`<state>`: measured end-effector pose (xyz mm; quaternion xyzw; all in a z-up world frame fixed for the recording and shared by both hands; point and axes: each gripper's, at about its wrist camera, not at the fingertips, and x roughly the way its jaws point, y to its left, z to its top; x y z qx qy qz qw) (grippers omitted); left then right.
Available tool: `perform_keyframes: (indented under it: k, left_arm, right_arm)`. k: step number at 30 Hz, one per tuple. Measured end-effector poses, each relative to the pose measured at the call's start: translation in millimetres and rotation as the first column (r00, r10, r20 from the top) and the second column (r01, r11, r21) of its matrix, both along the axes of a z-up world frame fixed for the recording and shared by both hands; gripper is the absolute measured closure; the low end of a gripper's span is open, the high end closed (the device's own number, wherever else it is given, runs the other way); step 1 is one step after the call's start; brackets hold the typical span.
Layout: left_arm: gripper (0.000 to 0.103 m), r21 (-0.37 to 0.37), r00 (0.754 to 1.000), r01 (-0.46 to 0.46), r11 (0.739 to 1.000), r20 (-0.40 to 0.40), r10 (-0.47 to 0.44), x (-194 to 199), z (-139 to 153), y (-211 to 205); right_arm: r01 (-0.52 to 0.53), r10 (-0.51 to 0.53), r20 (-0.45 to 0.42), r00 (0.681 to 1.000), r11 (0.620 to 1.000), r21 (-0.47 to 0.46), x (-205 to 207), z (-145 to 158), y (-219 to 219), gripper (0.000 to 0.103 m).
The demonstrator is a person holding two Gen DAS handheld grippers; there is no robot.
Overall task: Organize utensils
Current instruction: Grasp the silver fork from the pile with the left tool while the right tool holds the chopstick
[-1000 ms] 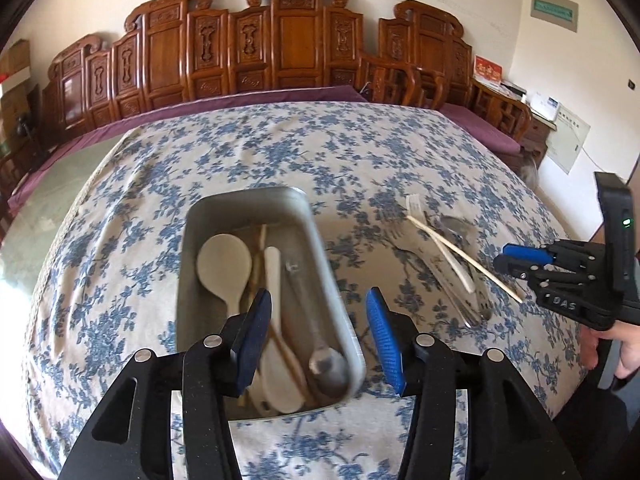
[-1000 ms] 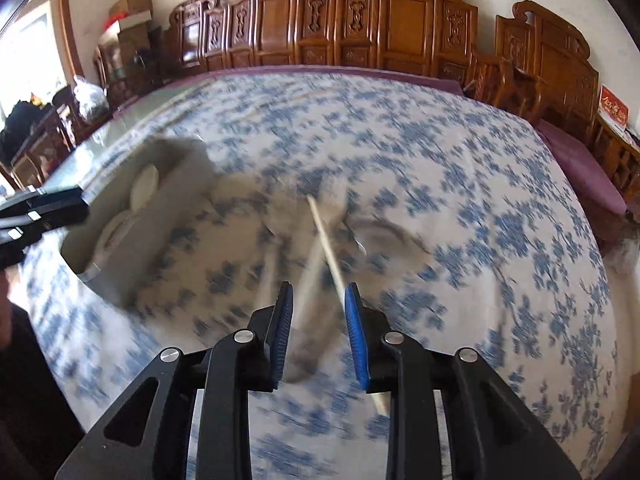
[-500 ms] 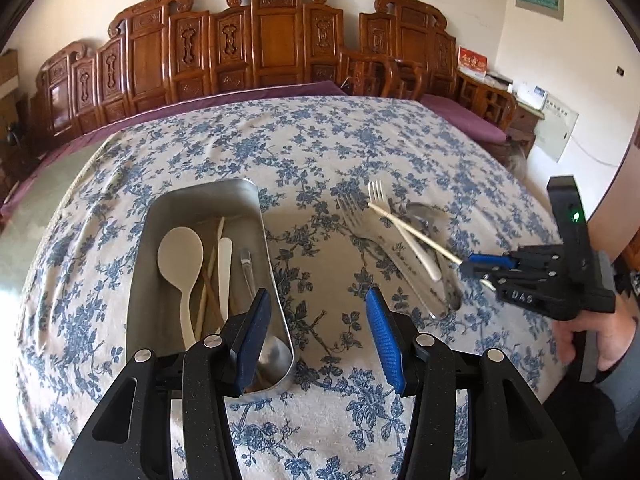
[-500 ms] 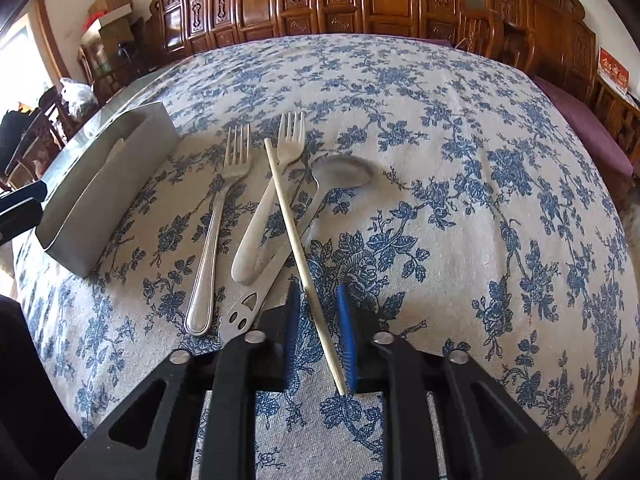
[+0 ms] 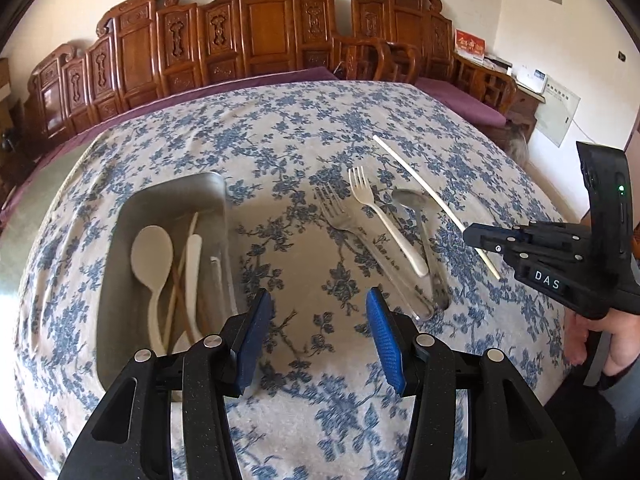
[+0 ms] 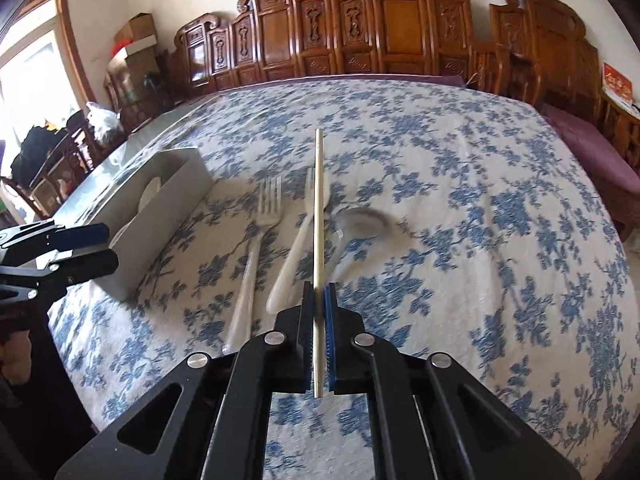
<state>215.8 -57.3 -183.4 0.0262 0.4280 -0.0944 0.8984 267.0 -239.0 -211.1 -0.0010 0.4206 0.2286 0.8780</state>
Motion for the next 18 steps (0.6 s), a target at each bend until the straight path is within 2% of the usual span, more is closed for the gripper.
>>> perform_keyframes:
  k: [3,9,14,18]
  left_arm:
    - [0.056,-0.019,1.0,0.006,1.0,-0.015,-0.006,11.9,-1.6,-10.4]
    - [0.056,0.011,0.999,0.03,0.999,-0.028,-0.03,37.3,-6.6,-34.3]
    - [0.057,-0.006,0.997,0.033,0.999,-0.065,-0.033,62.4,-19.7,-47.8]
    - [0.061,0.037,0.997,0.036,0.999,-0.068,-0.033,77.1,-33.2,-60.9]
  right_arm:
    - [0.026,-0.026,-0.004,1.0,1.0,0.016,6.2,1.9,-6.6,0.097]
    - [0.048,-0.048,0.001,0.999,0.998,0.026,15.7,2.4,-11.7,0.097]
    - [0.069,-0.069,-0.003,0.998,0.997,0.041,19.6,2.4,-18.0,0.097]
    - [0.093,-0.092,-0.017,0.996,0.995,0.042,22.1,-0.7,-23.1,0.097]
